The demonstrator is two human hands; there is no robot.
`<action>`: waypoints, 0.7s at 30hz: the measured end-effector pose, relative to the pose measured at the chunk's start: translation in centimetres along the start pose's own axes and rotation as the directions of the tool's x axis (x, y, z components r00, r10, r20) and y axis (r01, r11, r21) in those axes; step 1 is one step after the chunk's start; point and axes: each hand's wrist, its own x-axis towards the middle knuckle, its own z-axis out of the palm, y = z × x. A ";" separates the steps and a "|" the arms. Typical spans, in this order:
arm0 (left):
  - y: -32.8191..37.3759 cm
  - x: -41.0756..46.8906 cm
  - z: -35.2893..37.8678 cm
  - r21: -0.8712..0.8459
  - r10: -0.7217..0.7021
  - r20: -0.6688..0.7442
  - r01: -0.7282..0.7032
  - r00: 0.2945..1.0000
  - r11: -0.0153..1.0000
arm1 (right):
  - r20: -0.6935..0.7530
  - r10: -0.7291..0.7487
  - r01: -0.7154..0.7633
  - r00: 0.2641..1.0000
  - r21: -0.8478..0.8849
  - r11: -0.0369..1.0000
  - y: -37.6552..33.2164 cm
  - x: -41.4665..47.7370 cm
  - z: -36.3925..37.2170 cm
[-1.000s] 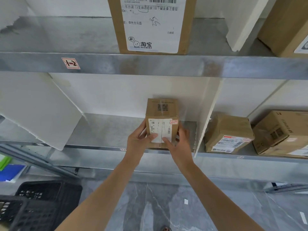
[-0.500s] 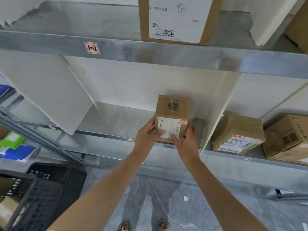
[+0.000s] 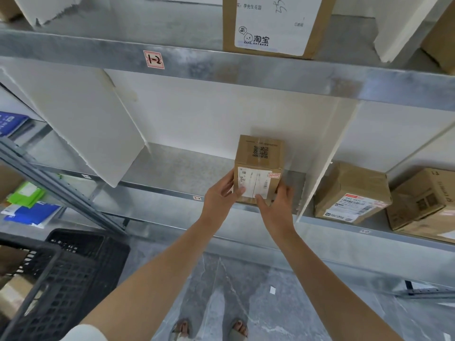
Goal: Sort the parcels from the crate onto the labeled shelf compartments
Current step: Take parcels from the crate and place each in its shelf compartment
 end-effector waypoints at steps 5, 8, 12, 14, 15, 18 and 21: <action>0.1 -1.2 -1.6 0.064 -0.066 -0.058 0.070 0.996 0.995 | 0.030 0.065 -0.067 0.997 0.088 0.994 0.5 -1.5 0.1; 0.8 -1.0 -1.9 0.120 -0.066 -0.019 0.068 0.998 0.990 | 0.024 0.057 -0.060 0.998 0.115 0.992 -0.1 -1.0 -0.5; 1.3 -0.6 -0.9 0.126 0.021 0.081 -0.031 0.997 0.992 | 0.026 0.016 -0.021 1.000 0.205 0.979 -1.2 -1.4 -0.2; 1.2 -0.8 -0.6 0.081 0.028 0.052 -0.032 0.998 0.996 | 0.046 0.004 -0.013 0.999 0.206 0.978 -1.3 -1.9 0.6; 1.0 -0.9 -0.7 0.070 0.034 0.026 -0.036 0.999 0.997 | 0.051 0.009 -0.020 0.999 0.219 0.976 -1.5 -2.0 1.0; 0.5 -1.0 -2.3 0.057 0.051 -0.037 -0.049 0.998 0.997 | 0.096 -0.006 -0.019 0.995 0.255 0.967 -2.3 -2.2 2.0; 0.1 -0.7 -4.9 0.054 0.043 -0.090 -0.038 0.995 0.998 | 0.160 -0.043 0.009 0.986 0.207 0.978 -3.3 -2.2 4.0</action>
